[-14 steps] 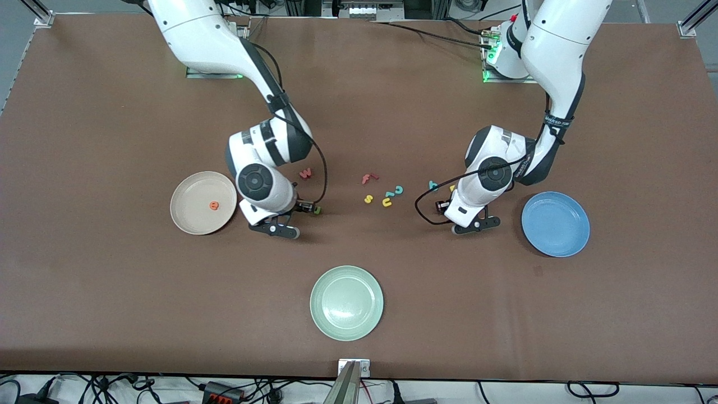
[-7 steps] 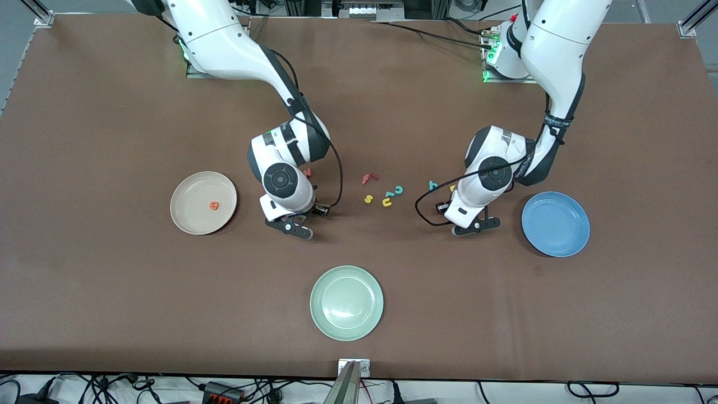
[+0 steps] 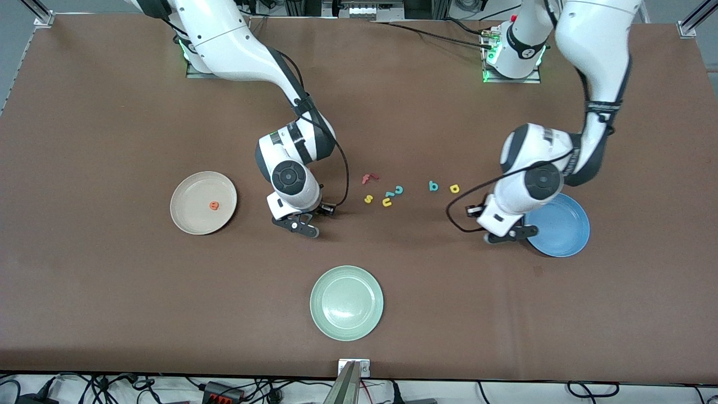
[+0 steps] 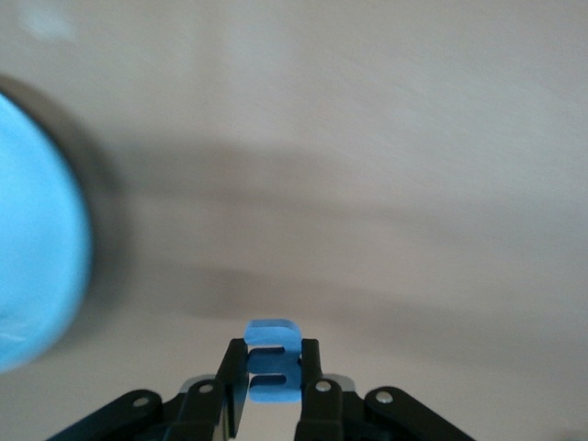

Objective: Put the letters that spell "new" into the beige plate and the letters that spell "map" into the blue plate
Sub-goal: 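Place the blue m on the blue plate while the right gripper grasps green n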

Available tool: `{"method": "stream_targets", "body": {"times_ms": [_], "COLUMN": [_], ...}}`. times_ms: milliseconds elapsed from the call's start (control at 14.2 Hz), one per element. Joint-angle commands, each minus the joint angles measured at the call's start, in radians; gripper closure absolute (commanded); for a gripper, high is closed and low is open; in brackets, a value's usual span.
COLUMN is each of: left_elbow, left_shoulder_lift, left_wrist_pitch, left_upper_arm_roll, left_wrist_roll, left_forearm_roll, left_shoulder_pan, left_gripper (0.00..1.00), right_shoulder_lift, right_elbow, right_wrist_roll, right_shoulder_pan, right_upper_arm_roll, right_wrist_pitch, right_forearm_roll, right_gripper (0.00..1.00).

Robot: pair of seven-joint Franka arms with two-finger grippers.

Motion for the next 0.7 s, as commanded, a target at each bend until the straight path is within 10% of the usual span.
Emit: {"method": "stream_targets", "body": {"times_ms": [0,352,493,633], "left_elbow": [-0.001,-0.044,-0.044,-0.03], "left_shoulder_lift": [0.004,0.068,0.057,0.031], "left_wrist_pitch": [-0.018,0.094,0.084,0.009], "left_upper_arm_roll": [-0.005,-0.007,-0.013,-0.024], "left_wrist_roll": [0.165,0.363,0.362,0.357], "left_forearm_roll": [0.092,0.096,0.096,0.096], "left_shoulder_pan": [0.122,0.237,0.236,0.221], "left_gripper": [0.89,0.75,0.01,0.0], "right_shoulder_lift": [0.011,0.013,0.01,0.004], "right_elbow": [0.02,0.02,0.02,0.02], "right_wrist_roll": [0.017,0.01,0.017,-0.002], "right_shoulder_pan": [0.01,0.009,0.004,-0.004], "right_upper_arm_roll": [-0.004,-0.004,-0.006,-0.009], "right_wrist_pitch": [-0.002,-0.002,-0.002,-0.002], "right_forearm_roll": [0.013,0.007,0.01,0.007], "right_gripper": [0.5,0.67,0.69,0.72]}}
